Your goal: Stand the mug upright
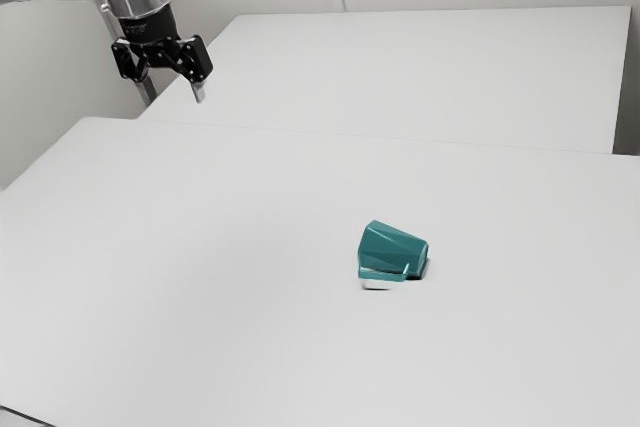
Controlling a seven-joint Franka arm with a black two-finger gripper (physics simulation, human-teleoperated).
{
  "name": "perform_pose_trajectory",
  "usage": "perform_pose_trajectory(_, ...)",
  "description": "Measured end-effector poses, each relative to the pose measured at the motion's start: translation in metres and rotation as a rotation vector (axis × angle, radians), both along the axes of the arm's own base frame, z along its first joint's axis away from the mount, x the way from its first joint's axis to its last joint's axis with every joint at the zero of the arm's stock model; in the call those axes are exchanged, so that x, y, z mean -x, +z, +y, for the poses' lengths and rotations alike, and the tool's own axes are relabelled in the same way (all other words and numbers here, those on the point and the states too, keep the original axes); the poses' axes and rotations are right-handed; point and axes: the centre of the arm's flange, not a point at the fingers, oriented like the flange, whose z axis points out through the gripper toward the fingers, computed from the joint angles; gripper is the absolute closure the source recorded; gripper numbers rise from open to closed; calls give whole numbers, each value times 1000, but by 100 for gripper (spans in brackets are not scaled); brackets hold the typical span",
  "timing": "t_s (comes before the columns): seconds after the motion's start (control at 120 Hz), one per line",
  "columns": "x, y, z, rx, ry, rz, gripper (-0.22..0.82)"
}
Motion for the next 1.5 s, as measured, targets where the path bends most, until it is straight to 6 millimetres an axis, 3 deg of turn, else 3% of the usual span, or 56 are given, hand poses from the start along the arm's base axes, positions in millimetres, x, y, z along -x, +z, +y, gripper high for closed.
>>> perform_pose_trajectory(0.342,-2,-4,-6,66,-16,-11,2)
perform_pose_trajectory(0.608,-16,-61,-28,279,-97,-60,2)
perform_pose_trajectory(0.842,-21,-125,-41,558,-138,-146,2)
perform_pose_trajectory(1.158,-12,-199,-48,787,-138,-252,3)
perform_pose_trajectory(1.5,-9,-265,-69,958,-165,-355,4)
